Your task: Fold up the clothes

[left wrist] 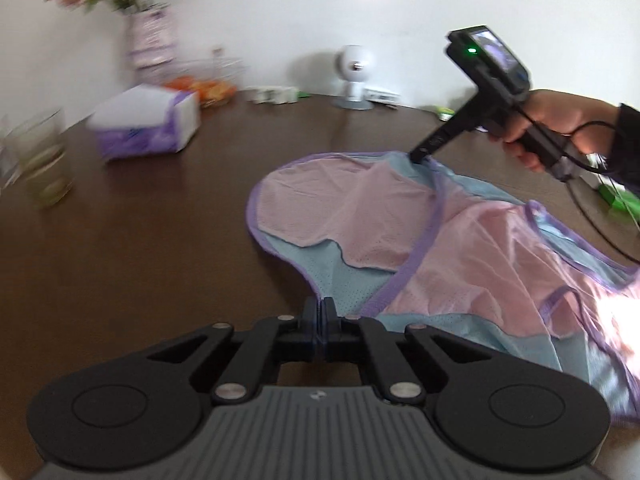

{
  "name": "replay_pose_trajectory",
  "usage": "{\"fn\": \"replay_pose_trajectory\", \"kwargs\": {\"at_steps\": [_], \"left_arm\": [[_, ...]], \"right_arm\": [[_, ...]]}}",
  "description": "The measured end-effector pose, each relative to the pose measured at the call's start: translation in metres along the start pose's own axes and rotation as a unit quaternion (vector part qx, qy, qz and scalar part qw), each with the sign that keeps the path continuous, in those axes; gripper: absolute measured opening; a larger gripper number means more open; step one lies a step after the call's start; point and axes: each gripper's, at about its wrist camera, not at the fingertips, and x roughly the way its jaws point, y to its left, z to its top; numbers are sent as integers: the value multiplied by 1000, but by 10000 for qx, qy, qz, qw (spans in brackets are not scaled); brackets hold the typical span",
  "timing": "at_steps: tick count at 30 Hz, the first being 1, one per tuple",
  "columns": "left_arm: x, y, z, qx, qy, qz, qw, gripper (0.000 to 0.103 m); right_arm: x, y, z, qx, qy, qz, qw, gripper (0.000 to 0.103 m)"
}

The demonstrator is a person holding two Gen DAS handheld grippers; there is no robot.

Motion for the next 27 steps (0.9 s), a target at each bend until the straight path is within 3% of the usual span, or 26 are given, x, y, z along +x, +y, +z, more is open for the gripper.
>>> {"fn": "replay_pose_trajectory", "kwargs": {"at_steps": [5, 8, 10, 11, 13, 15, 17, 19, 22, 24, 27], "left_arm": [[-37, 29, -24, -685, 76, 422, 9967, 2], [-48, 37, -32, -998, 179, 670, 9926, 6], [-60, 36, -35, -1202, 30, 786, 9896, 29], [-67, 35, -35, -1287, -70, 830, 9882, 46], [-78, 27, -35, -1307, -308, 585, 9892, 48], [-85, 17, -34, -1287, -504, 181, 9902, 60], [-78, 5, -31, -1270, -415, -486, 9898, 68], [-69, -11, -29, -1151, -206, -1091, 9871, 68], [-62, -47, -32, -693, 6, -1779, 9816, 68], [-59, -72, -34, -277, 53, -1846, 9824, 68], [-56, -96, -42, 214, 143, -1547, 9876, 62]], "right_arm": [[2, 82, 43, -738, -253, 855, 9933, 2], [0, 111, 55, -962, -284, 968, 9902, 3], [-10, 113, 58, -956, -350, 931, 9904, 5], [-19, 108, 58, -888, -419, 912, 9910, 8], [-49, 90, 47, -764, -619, 782, 9921, 13], [-87, 61, 23, -640, -789, 602, 9930, 23], [-122, 34, -7, -399, -831, 443, 9948, 37], [-153, 14, -47, -68, -672, 221, 9975, 38], [-192, 15, -121, 352, -439, -54, 9984, 37], [-209, 39, -169, 555, -445, 87, 9974, 37], [-218, 70, -221, 869, -490, 265, 9947, 37]]}}
